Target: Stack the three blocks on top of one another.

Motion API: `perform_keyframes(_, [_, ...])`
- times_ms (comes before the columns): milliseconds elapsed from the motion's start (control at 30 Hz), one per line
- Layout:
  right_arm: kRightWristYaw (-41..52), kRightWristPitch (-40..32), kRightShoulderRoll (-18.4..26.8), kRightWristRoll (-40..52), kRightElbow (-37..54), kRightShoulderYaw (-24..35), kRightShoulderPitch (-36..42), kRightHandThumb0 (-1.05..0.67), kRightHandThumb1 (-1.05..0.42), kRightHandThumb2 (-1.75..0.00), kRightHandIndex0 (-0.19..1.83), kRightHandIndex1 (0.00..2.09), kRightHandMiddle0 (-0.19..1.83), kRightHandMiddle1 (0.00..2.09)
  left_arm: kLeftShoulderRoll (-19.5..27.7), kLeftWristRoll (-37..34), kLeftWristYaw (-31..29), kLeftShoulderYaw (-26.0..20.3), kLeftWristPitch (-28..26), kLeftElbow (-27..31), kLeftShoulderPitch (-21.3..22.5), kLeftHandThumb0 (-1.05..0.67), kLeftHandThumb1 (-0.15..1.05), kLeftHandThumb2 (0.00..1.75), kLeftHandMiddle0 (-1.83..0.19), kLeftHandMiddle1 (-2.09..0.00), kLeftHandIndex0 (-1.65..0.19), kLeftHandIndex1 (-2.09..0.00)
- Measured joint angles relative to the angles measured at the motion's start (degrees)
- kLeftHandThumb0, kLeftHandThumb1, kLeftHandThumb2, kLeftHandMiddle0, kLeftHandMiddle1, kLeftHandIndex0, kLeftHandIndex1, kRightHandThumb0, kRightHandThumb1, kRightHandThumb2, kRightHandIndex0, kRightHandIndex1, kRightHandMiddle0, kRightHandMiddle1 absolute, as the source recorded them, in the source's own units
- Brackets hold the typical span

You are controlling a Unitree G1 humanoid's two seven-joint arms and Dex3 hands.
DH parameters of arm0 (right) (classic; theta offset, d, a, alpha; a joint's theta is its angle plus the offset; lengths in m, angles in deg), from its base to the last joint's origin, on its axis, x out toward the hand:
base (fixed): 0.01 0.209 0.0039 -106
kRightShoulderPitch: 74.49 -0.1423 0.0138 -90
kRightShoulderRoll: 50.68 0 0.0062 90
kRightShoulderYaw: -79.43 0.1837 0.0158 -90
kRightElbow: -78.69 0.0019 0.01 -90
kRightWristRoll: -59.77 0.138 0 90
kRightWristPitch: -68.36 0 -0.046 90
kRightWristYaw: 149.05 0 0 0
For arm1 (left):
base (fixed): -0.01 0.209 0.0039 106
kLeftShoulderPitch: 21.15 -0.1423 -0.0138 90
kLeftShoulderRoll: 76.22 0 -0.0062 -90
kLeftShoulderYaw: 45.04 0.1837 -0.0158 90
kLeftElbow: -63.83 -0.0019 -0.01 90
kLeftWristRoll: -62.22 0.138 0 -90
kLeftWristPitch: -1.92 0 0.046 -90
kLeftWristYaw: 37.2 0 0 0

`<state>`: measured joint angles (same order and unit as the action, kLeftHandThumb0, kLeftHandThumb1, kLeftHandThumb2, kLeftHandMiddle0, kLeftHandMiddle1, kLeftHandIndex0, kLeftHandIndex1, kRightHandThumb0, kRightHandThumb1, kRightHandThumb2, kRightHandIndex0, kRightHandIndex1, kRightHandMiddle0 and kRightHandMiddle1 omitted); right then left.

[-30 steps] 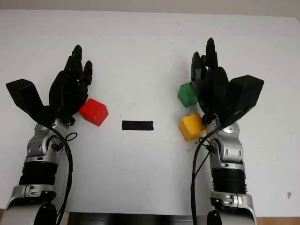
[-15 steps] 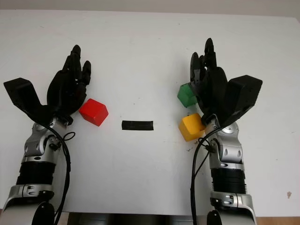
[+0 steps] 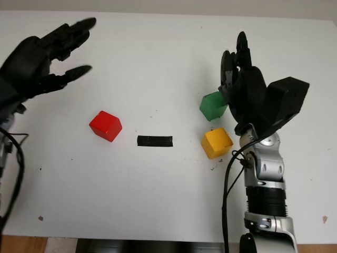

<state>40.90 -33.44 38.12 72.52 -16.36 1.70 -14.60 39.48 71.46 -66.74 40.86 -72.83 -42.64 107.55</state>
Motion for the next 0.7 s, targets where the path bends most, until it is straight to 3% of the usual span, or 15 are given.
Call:
perform_keyframes(233, [0.7, -2.6, 1.8, 1.4, 1.1, 1.5, -1.3, -0.73, -1.05, -0.61, -0.19, 0.0, -0.19, 0.0, 7.7, 11.6, -5.0, 6.7, 5.5, 2.7, 0.3, -0.73, 0.92, 0.05, -0.03, -0.04, -0.44, -0.1])
perform_keyframes(467, [0.4, -2.9, 1.9, 1.2, 1.2, 1.3, -1.4, -0.74, -1.05, -0.6, -0.19, 0.0, -0.19, 0.0, 9.6, 19.3, -8.8, 12.6, 7.9, 4.9, 0.7, -0.77, 0.9, 0.05, 0.04, -0.03, -0.38, -0.06])
perform_keyframes(700, [0.2, -2.9, 1.5, 1.0, 1.2, 0.8, -1.4, -0.75, -1.05, -0.58, -0.19, 0.0, -0.19, 0.0, 9.6, 24.8, -2.6, 13.5, 11.9, 6.4, 0.2, -0.77, 0.92, 0.06, 0.03, -0.05, -0.42, -0.08])
